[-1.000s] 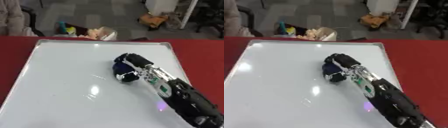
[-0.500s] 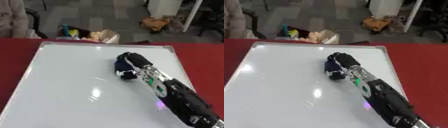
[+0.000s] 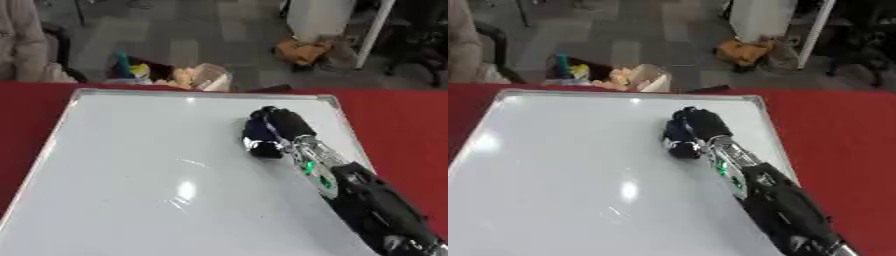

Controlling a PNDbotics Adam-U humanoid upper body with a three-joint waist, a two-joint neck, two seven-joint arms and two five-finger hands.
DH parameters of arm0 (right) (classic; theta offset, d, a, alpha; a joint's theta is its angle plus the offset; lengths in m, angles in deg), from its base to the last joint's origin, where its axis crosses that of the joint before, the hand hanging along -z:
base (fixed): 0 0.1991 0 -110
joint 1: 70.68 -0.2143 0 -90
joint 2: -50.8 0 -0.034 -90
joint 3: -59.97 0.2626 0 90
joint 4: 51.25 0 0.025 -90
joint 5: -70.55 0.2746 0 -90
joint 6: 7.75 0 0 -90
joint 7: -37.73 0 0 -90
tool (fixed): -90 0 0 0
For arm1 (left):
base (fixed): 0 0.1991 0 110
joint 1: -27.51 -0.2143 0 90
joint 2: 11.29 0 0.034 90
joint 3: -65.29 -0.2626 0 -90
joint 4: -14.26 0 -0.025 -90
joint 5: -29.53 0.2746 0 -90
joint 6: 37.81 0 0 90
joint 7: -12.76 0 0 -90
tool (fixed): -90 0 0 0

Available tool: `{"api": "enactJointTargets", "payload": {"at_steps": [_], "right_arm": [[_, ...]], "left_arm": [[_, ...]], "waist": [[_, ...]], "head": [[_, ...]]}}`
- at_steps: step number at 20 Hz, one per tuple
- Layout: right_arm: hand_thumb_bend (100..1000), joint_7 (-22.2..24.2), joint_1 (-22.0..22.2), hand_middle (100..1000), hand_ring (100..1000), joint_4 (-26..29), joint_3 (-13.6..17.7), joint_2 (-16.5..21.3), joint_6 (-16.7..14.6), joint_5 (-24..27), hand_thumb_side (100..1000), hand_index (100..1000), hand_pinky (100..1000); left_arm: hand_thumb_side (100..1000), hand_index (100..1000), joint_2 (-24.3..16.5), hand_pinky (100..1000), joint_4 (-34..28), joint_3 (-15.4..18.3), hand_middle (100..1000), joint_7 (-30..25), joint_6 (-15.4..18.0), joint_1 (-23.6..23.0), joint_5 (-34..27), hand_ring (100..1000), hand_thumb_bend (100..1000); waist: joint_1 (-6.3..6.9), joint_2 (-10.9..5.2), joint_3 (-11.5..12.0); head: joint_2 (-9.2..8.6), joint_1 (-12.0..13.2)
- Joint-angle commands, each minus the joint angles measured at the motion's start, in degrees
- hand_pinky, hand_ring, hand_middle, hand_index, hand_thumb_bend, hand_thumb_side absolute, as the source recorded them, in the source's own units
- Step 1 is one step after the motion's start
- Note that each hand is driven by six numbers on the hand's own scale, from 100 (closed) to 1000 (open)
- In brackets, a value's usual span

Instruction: Wipe the whiteboard clean with a brush.

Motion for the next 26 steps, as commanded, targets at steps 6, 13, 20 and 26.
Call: {"api": "enactJointTargets", "payload": {"at_steps": [6, 13, 20, 26], "right_arm": [[100, -1.77, 0.86, 702, 650, -1.41, 0.53, 1.96, 0.52, 2.57, 919, 854, 407], [100, -1.82, 0.48, 705, 661, -0.75, -0.59, 1.43, -0.1, 2.78, 903, 855, 411], [100, -0.89, -1.01, 706, 663, -0.74, -2.38, -0.58, -1.52, 1.38, 884, 855, 411], [100, -0.23, -2.52, 711, 668, -0.99, -4.01, -2.61, -3.12, -0.82, 876, 858, 420]], "left_arm": [[854, 727, -1.07, 506, -0.63, 0.5, 615, 0.18, 0.18, 0.29, 0.03, 632, 748], [854, 727, -1.01, 506, -0.62, 0.47, 614, 0.17, 0.19, 0.26, 0.02, 631, 748], [854, 726, -0.84, 506, -0.64, 0.4, 613, 0.12, 0.19, 0.27, -0.01, 630, 750], [854, 726, -0.73, 506, -0.63, 0.33, 613, 0.08, 0.18, 0.31, -0.04, 630, 751]], "waist": [[0.6, -1.19, -0.49], [0.62, -1.27, -0.22], [0.47, -1.36, 0.62], [0.41, -1.32, 1.15]], "head": [[-0.42, 0.33], [-0.36, 0.26], [-0.34, -0.03], [-0.28, -0.21]]}}
